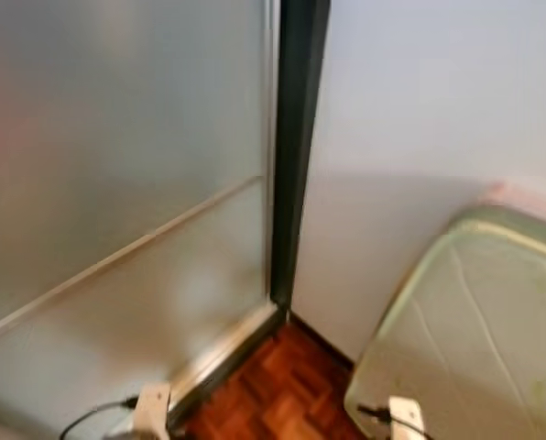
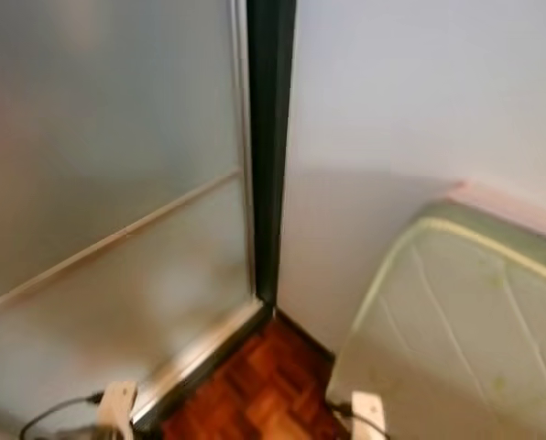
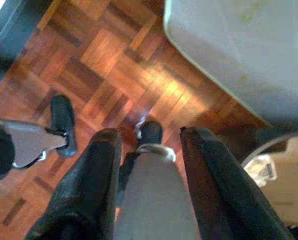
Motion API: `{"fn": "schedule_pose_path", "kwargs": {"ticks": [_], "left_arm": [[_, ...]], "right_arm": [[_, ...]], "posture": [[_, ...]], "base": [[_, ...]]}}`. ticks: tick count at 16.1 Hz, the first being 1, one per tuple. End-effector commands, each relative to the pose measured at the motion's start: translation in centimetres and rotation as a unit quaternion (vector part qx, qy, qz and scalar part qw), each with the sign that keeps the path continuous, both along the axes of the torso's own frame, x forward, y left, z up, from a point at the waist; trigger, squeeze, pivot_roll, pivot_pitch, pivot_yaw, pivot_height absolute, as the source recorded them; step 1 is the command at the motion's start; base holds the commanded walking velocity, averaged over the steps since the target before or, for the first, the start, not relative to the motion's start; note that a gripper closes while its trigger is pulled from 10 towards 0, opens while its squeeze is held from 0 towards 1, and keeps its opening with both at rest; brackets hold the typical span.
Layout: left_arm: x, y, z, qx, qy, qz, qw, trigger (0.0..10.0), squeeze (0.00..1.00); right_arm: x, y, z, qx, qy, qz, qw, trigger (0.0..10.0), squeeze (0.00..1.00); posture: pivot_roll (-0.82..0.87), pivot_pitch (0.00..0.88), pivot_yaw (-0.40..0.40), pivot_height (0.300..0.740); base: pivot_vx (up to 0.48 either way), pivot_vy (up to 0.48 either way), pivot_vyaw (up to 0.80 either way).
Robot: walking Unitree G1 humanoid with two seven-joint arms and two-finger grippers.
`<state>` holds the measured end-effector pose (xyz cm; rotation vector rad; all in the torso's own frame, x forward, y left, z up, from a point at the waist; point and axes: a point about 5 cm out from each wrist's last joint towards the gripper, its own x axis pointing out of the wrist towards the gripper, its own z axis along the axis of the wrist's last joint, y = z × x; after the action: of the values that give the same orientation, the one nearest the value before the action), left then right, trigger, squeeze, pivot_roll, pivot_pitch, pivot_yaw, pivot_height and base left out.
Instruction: Clean up the room
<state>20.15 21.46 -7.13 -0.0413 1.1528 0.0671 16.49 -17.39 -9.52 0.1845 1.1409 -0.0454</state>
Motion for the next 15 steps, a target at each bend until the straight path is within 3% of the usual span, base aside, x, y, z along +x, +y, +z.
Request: {"fn": "schedule_pose_path", "kwargs": {"ticks": [1,15], "left_arm": [[-0.02,-0.26,-0.06,-0.001,0.002,-0.006,1.0,10.0,0.0],[0.26,-0.32,0.08,-0.001,0.001,-0.009,1.0,10.0,0.0]], "right_arm": [[-0.32,-0.57,-0.08,-0.002,0.003,-0.01,1.0,10.0,0.0],[-0.06,-0.45,0.04,0.009,0.001,-0.003,1.0,10.0,0.0]], "posture": [[0.11,0.0,-0.038,0.74],[0.1,0.0,-0.037,0.74]], "base": [[-0.244,0.0,0.0],[-0.246,0.0,0.0]]}}
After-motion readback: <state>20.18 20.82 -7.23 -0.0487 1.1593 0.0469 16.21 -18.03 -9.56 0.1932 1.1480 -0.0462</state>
